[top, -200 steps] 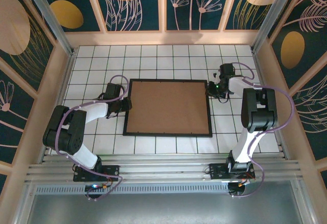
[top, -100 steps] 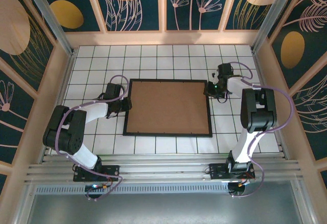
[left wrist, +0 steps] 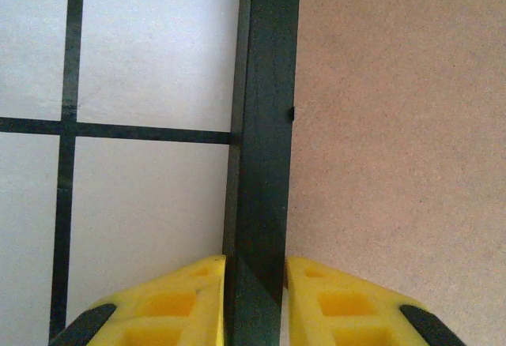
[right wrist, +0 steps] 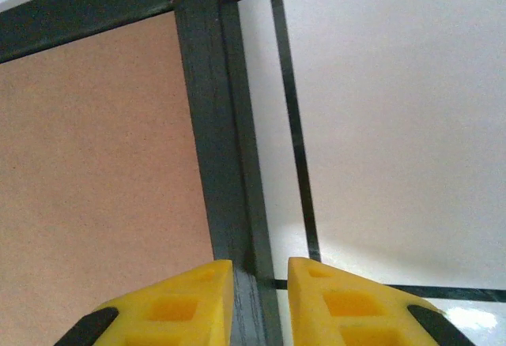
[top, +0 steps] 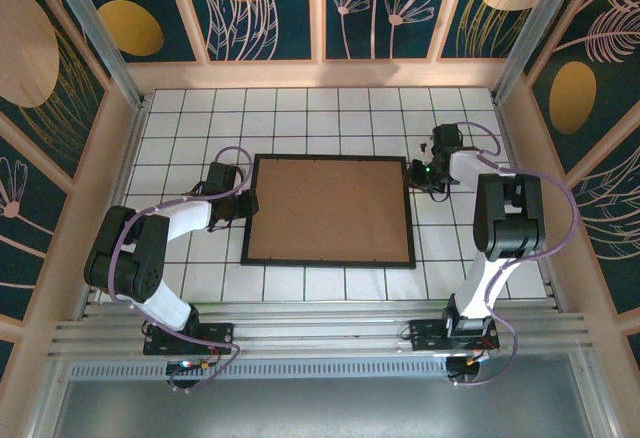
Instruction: Put the photo into the frame
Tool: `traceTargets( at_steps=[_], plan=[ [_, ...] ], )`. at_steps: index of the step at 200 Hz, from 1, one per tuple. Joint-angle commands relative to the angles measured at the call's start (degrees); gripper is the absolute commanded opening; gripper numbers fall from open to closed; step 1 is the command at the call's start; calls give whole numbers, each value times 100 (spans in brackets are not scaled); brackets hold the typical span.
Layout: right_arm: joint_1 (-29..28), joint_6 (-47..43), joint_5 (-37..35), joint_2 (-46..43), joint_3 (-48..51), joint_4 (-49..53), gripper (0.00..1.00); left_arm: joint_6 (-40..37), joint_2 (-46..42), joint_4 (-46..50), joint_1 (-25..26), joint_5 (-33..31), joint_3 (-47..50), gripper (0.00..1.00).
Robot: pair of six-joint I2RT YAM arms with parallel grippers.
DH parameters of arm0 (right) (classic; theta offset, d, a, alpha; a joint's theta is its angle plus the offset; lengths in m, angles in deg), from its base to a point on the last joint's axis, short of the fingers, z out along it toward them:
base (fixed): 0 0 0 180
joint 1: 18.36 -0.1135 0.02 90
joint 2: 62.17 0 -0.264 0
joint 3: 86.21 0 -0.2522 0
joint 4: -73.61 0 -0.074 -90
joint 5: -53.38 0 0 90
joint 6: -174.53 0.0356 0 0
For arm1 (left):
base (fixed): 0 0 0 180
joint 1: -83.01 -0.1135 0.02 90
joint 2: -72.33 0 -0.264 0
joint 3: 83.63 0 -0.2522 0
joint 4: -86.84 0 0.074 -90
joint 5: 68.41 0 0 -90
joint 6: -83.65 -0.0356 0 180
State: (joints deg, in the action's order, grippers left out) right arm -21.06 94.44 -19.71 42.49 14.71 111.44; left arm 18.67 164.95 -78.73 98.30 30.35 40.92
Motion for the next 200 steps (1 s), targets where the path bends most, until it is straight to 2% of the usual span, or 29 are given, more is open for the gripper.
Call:
traceTargets(
  at_steps=[1,31,116,200],
  plan=[
    [32,53,75,-246,-34,164,27,-136,114,171,62,193,11,25],
    [19,70,334,-103,28,24,30,-136,134,153,69,201,11,25],
    [2,-4,186,120,182,1,28,-137,129,162,70,214,-1,25],
    [-121,56,341,291,140,-101,30,-152,160,145,70,271,12,25]
  ],
)
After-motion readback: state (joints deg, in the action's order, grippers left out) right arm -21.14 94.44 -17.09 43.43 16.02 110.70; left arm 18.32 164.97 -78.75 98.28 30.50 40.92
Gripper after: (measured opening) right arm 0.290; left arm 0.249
